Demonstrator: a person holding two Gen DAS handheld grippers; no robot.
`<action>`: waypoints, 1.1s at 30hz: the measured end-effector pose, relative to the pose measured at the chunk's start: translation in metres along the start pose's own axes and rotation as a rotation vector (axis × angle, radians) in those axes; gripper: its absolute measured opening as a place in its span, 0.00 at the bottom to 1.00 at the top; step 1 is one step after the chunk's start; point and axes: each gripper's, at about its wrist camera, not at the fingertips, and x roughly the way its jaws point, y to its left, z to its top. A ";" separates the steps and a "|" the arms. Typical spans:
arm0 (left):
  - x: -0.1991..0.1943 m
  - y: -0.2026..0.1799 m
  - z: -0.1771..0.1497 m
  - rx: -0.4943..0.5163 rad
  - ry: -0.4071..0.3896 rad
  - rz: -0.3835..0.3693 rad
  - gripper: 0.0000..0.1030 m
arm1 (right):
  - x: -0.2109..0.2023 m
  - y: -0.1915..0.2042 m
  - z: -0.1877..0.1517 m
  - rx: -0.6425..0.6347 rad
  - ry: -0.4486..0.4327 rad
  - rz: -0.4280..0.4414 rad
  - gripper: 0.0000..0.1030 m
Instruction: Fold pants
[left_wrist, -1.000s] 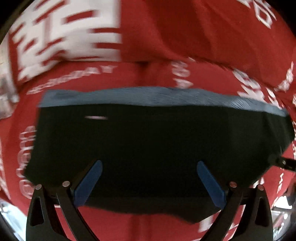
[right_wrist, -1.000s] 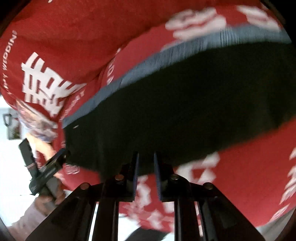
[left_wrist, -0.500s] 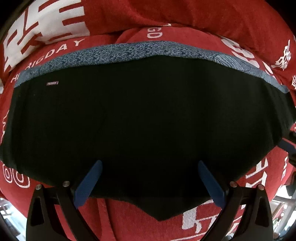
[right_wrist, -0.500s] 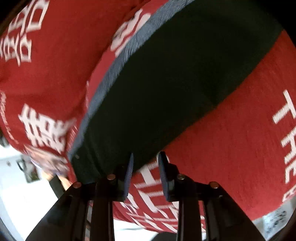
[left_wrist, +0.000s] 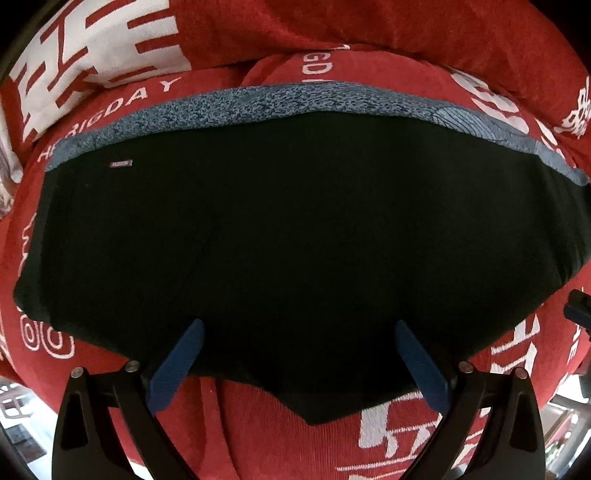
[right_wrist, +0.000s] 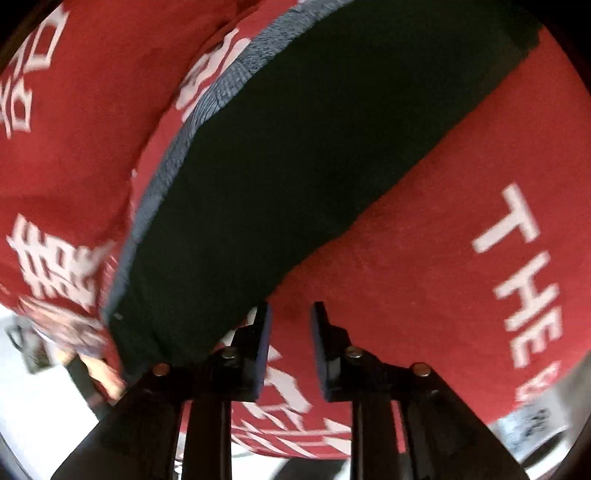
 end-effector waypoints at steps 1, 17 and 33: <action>-0.002 -0.001 0.001 0.004 0.003 0.006 1.00 | -0.004 0.002 -0.003 -0.022 0.005 -0.021 0.39; -0.033 -0.042 0.003 0.061 0.020 -0.002 1.00 | -0.008 0.016 -0.018 -0.130 0.051 -0.074 0.61; -0.046 -0.137 0.025 0.165 -0.005 -0.071 1.00 | -0.033 -0.032 -0.004 -0.043 0.008 -0.050 0.64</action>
